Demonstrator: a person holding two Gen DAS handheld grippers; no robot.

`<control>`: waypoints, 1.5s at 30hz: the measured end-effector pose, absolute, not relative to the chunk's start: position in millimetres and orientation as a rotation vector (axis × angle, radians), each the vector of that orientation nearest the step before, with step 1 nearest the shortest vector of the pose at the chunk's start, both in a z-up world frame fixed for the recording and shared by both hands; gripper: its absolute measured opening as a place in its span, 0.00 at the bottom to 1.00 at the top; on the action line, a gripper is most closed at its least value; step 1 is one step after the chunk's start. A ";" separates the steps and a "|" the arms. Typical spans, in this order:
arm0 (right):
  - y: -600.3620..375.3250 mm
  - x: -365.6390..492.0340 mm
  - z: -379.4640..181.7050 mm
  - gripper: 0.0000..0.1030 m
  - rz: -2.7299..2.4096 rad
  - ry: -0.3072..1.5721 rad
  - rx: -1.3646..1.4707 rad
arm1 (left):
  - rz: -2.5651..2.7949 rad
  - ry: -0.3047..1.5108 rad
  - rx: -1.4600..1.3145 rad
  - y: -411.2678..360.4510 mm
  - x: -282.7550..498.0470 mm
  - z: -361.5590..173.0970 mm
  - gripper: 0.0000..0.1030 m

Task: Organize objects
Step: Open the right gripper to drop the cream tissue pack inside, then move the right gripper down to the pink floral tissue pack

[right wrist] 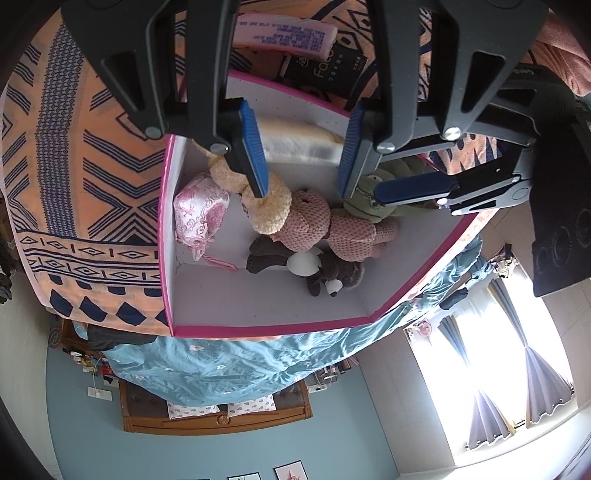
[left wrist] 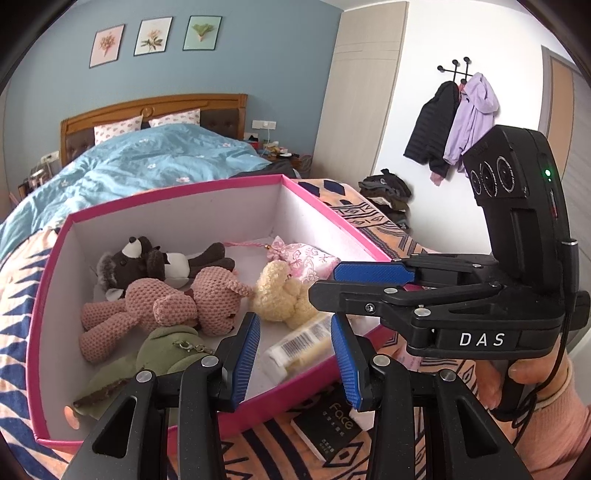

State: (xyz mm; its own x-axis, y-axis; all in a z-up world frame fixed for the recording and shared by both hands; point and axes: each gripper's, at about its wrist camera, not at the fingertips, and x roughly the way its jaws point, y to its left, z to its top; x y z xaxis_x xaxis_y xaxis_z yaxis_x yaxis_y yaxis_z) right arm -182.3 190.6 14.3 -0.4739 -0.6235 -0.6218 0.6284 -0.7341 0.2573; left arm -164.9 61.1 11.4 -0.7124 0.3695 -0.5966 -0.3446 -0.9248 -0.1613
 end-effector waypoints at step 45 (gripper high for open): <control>291.1 -141.5 -52.9 0.53 -2.048 -0.358 1.090 | 2.323 -0.086 -1.061 117.6 -111.8 -44.6 0.43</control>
State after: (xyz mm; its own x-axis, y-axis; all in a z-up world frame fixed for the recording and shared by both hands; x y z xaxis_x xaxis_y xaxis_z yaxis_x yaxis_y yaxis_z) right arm -141.5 291.1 -52.9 -0.3345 -0.7427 -0.5801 0.5020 -0.6614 0.5573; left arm -111.8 117.6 -44.6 -0.5169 0.5287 -0.6732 -0.4776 -0.8308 -0.2858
